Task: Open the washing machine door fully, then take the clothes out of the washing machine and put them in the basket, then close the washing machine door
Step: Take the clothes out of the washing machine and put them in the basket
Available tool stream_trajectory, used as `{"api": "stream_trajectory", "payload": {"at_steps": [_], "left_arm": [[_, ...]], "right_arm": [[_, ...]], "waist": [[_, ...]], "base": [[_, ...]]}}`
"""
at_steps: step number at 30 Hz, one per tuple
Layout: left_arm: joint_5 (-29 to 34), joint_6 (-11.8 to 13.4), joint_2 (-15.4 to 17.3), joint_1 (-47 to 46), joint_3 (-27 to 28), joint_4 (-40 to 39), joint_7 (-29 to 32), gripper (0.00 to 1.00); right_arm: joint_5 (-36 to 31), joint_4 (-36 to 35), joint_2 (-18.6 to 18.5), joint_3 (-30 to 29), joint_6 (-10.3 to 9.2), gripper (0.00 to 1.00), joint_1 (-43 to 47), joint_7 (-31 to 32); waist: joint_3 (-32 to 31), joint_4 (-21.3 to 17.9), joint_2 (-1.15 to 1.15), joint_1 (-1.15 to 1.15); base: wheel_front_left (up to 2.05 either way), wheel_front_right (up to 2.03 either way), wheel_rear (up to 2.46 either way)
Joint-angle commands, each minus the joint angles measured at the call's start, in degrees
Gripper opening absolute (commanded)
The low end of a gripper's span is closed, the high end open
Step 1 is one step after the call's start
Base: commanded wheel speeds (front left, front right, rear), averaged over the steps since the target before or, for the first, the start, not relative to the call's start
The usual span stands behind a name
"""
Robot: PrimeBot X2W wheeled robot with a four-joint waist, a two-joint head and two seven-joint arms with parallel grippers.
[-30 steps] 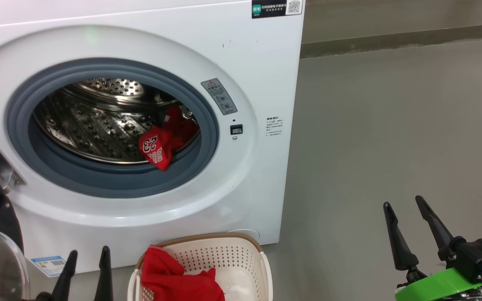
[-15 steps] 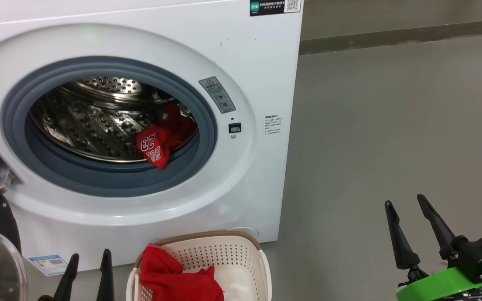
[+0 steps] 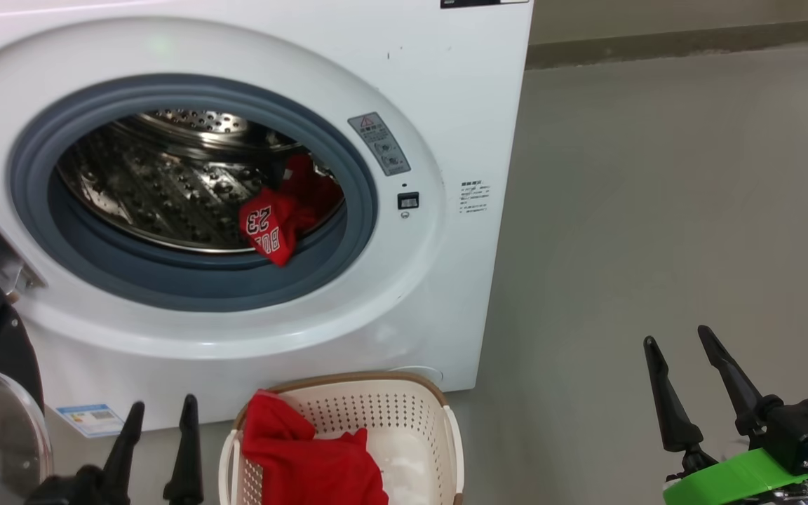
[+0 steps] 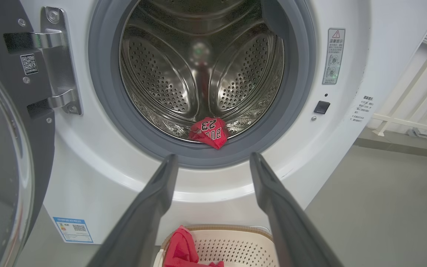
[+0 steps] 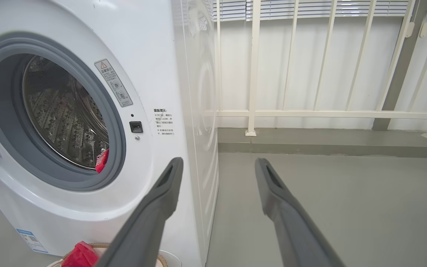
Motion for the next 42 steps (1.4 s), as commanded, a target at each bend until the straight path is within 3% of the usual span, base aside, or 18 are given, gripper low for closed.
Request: {"api": "stream_trajectory", "payload": {"at_steps": [1, 13, 23, 32, 42], "left_arm": [[-0.1, -0.4, 1.2, -3.7, 1.3, -0.4, -0.7, 1.0], [-0.3, -0.1, 2.5, -18.0, 1.0, 7.8, -0.5, 1.0], [-2.4, -0.2, 5.0, -31.7, -0.4, 16.3, -0.3, 1.0], [-0.2, -0.3, 7.2, -45.0, -2.7, 23.1, -0.6, 1.0], [-2.1, -0.3, 7.9, -59.5, -2.9, 35.5, -0.7, 1.0]], "right_arm": [[-0.2, -1.5, -0.7, 1.4, 0.37, 1.0, -1.9, -0.4], [-0.8, -2.3, -1.5, 2.0, 0.37, 1.0, -6.8, -0.4], [-1.1, -3.0, -1.8, 2.5, 0.37, 1.0, -10.6, -0.4], [-1.9, -3.9, -1.6, 2.3, 0.37, 1.0, -13.9, -0.4], [-2.2, -4.1, -1.4, 3.6, 0.37, 1.0, -17.3, -0.4]], "waist": [[1.1, 0.6, 0.0, 0.0], [9.5, 1.4, 0.0, 0.0], [16.4, 0.1, 0.0, 0.0], [23.0, -1.0, 0.0, 0.0], [29.1, -2.6, 0.0, 0.0]], "base": [[0.0, 0.0, 0.0], [0.0, 0.0, 0.0], [0.0, 0.0, 0.0], [0.0, 0.0, 0.0], [0.0, 0.0, 0.0]]}}
